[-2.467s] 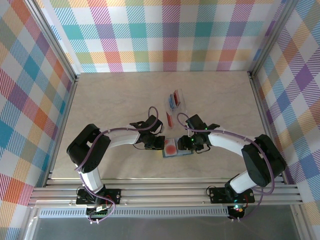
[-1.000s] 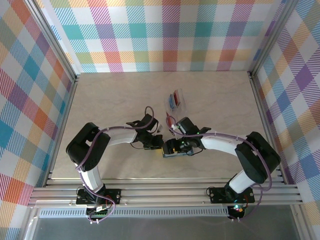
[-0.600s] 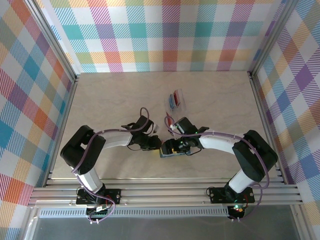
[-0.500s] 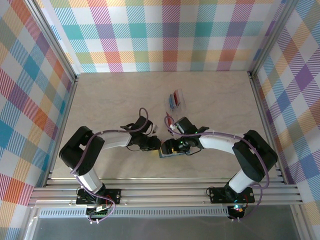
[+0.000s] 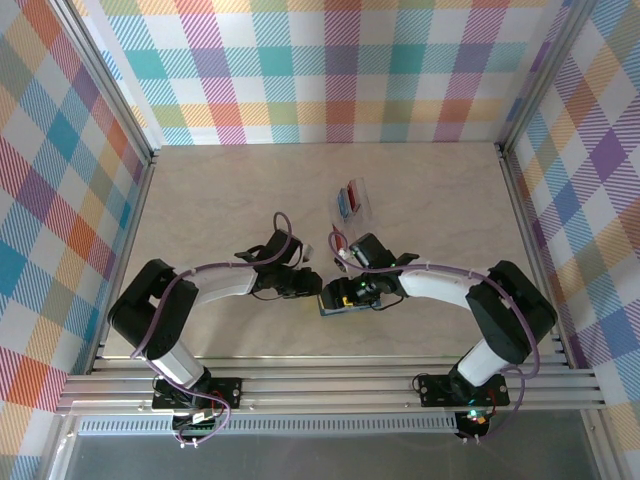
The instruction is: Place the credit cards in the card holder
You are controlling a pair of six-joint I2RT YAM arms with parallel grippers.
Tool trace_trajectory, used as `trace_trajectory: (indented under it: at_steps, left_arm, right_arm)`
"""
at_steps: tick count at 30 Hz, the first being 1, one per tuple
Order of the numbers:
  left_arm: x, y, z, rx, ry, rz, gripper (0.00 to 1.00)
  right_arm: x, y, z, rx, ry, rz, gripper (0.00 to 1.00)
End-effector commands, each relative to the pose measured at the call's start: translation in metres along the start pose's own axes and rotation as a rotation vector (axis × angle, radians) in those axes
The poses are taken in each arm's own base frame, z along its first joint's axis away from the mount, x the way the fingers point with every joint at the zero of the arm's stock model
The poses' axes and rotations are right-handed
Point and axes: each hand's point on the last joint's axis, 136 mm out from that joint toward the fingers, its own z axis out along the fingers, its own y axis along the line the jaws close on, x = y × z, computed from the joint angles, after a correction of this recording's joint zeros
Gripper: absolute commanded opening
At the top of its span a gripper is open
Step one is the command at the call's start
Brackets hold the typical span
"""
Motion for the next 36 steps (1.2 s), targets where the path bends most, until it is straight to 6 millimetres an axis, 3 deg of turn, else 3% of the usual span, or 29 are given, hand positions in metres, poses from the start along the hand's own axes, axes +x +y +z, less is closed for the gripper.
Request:
trace_trajectory:
  at_steps: [1,8,13,24,30,36]
  left_arm:
    - [-0.005,-0.002,-0.011,0.009,-0.03,0.001,0.28]
    - [-0.008,-0.014,-0.005,0.082,-0.027,0.004,0.3]
    - [-0.01,-0.014,-0.003,0.085,-0.028,0.006,0.32]
    - [-0.003,-0.007,0.0,0.073,-0.016,-0.003,0.32]
    - [-0.002,-0.009,-0.003,0.095,-0.033,-0.012,0.32]
    - [-0.001,-0.012,-0.012,0.102,-0.055,-0.014,0.32]
  right_arm:
    - [-0.009,0.016,-0.014,-0.027,-0.053,-0.064,0.73]
    - [-0.013,0.009,-0.03,0.042,-0.111,-0.073,0.74]
    - [-0.016,0.002,-0.04,0.07,-0.144,-0.061,0.68]
    - [-0.05,-0.028,-0.103,0.374,-0.276,0.031,0.3]
    - [-0.086,-0.026,-0.109,0.462,-0.274,0.003,0.29]
    - [-0.117,-0.018,-0.093,0.464,-0.219,-0.039,0.32]
